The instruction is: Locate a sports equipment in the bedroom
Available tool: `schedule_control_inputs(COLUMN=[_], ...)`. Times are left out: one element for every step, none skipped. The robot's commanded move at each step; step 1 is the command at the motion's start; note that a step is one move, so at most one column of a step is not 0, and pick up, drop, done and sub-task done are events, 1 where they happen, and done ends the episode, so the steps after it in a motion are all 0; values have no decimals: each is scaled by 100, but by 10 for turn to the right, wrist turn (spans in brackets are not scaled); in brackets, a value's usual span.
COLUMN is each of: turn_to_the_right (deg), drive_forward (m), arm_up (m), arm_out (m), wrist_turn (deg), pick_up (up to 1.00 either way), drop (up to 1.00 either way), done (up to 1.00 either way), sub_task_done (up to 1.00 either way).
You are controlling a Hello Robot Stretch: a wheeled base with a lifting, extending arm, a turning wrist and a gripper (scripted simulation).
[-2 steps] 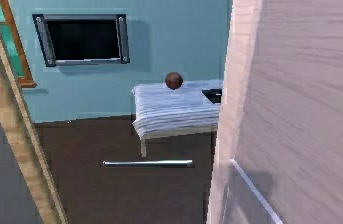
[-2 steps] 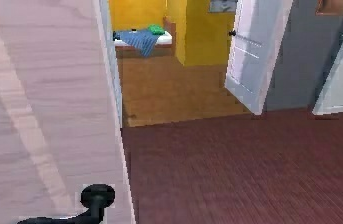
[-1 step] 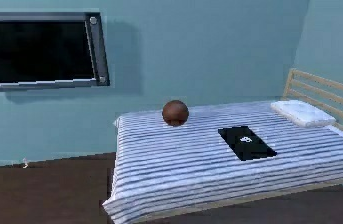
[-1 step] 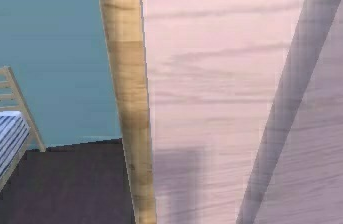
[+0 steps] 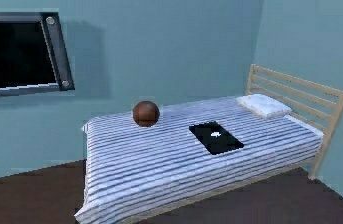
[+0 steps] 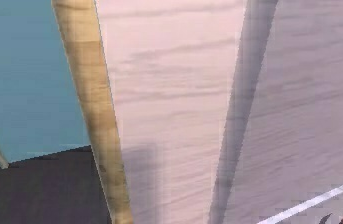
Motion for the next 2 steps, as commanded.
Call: schedule_control_inputs(turn_to_the_right=[0,0], drive_forward=[30,0], arm_up=[0,0], arm_out=[0,0], wrist_turn=[0,0], pick_up=[0,0], drop=[0,0], done=[0,100], sub_task_done=[0,0])
